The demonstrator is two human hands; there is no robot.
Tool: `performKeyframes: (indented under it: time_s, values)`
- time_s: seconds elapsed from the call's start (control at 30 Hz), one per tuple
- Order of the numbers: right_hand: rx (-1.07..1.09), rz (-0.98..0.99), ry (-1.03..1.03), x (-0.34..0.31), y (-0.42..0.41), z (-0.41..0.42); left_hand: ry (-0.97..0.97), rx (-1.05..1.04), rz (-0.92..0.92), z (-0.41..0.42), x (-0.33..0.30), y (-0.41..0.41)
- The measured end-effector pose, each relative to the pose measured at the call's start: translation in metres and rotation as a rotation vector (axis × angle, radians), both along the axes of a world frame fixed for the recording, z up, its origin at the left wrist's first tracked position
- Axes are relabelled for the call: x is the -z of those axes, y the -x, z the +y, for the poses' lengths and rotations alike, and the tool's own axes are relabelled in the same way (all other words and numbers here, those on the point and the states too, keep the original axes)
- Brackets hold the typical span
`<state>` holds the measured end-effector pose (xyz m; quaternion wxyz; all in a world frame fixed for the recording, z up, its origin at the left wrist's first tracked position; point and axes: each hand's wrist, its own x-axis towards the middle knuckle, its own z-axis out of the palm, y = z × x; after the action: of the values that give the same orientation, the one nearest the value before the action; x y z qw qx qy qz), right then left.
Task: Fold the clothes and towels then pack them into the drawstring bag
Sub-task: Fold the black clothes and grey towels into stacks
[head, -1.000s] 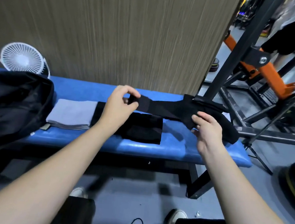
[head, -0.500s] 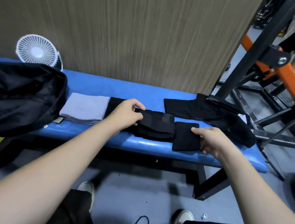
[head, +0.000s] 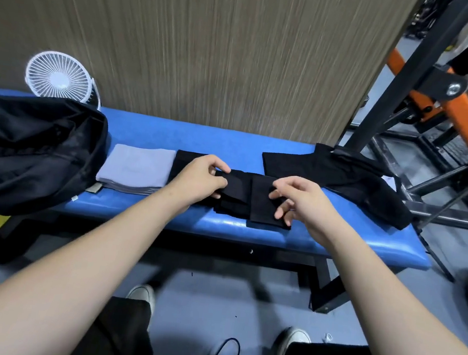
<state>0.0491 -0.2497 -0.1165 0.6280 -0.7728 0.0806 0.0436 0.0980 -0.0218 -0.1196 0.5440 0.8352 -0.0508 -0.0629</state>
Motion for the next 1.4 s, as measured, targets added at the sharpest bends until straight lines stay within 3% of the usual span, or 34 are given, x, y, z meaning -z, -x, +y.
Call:
performKeyframes:
  time_s: [0.17,0.3,0.53,0.67,0.87,1.13,1.23,1.4]
  values:
    - [0.229,-0.044,0.198,0.01,-0.01,-0.014,0.006,0.004,0.008,0.003,0.001,-0.001]
    - [0.16,0.114,0.41,0.013,-0.005,-0.021,0.012,0.012,0.01,0.003,0.001,-0.001]
    - [0.161,0.135,0.197,0.011,-0.004,-0.014,0.056,-0.002,0.032,0.0,-0.001,0.0]
    - [0.22,-0.01,0.015,0.006,-0.007,-0.01,0.102,0.019,0.059,-0.002,-0.004,0.004]
    - [0.014,-0.155,-0.131,-0.009,0.0,0.017,0.131,0.019,0.092,-0.004,-0.004,0.004]
    - [-0.215,-0.082,-0.045,0.0,0.0,0.037,0.163,0.032,0.151,-0.001,-0.005,0.007]
    - [-0.169,-0.125,-0.074,-0.002,-0.001,0.035,0.083,0.003,0.069,-0.002,-0.005,0.009]
    - [0.051,-0.24,0.0,0.0,-0.008,0.035,0.274,-0.041,0.07,0.001,-0.015,0.008]
